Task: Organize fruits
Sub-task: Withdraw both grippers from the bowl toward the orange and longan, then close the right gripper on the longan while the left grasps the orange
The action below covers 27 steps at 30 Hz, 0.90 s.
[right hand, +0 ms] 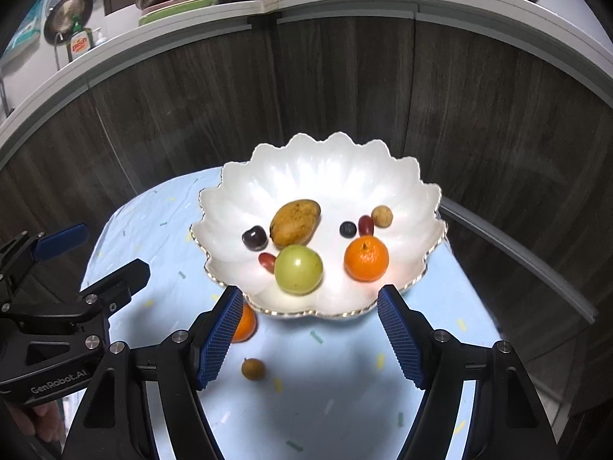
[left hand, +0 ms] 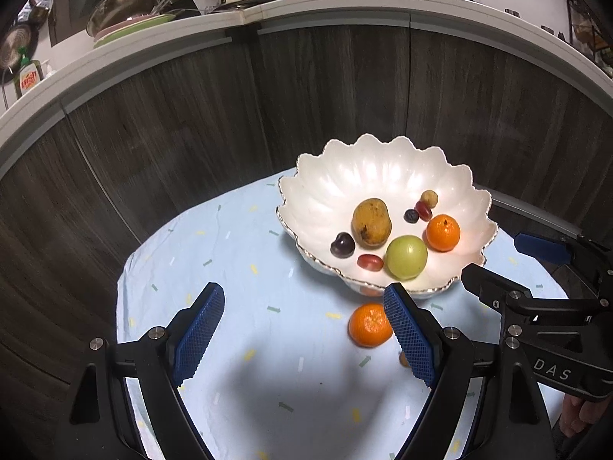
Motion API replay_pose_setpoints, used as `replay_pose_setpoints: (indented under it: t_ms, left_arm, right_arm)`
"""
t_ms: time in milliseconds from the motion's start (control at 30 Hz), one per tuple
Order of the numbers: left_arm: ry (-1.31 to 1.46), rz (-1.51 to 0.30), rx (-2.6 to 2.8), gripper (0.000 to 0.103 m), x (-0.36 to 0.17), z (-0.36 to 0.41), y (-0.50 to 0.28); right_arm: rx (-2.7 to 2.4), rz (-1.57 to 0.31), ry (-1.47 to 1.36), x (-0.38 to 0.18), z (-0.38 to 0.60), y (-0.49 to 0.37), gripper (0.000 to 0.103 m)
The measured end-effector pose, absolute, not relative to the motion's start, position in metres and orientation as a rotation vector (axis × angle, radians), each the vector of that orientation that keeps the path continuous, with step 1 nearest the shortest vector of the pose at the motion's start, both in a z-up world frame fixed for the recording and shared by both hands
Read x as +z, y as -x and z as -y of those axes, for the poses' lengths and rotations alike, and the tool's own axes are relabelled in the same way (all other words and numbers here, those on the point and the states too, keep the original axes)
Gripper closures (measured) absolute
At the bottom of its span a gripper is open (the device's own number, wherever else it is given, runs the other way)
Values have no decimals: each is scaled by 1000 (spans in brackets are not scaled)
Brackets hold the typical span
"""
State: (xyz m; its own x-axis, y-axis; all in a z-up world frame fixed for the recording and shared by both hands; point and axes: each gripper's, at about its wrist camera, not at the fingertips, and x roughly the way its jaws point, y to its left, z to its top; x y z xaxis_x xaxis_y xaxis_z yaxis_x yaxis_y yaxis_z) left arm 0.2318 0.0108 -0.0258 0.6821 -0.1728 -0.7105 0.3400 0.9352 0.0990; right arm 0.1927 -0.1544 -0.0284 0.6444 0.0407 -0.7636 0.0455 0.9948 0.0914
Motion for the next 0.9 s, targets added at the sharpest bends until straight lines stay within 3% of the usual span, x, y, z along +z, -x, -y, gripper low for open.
replay_pose_setpoints:
  t_ms: [600, 900]
  left_arm:
    - [-247, -816, -314, 18, -68, -29, -225]
    - [-250, -847, -282, 18, -94, -38, -220]
  right_arm:
    - [-61, -898, -90, -63, 129, -174, 30]
    - [-10, -933, -56, -89, 111, -173, 38]
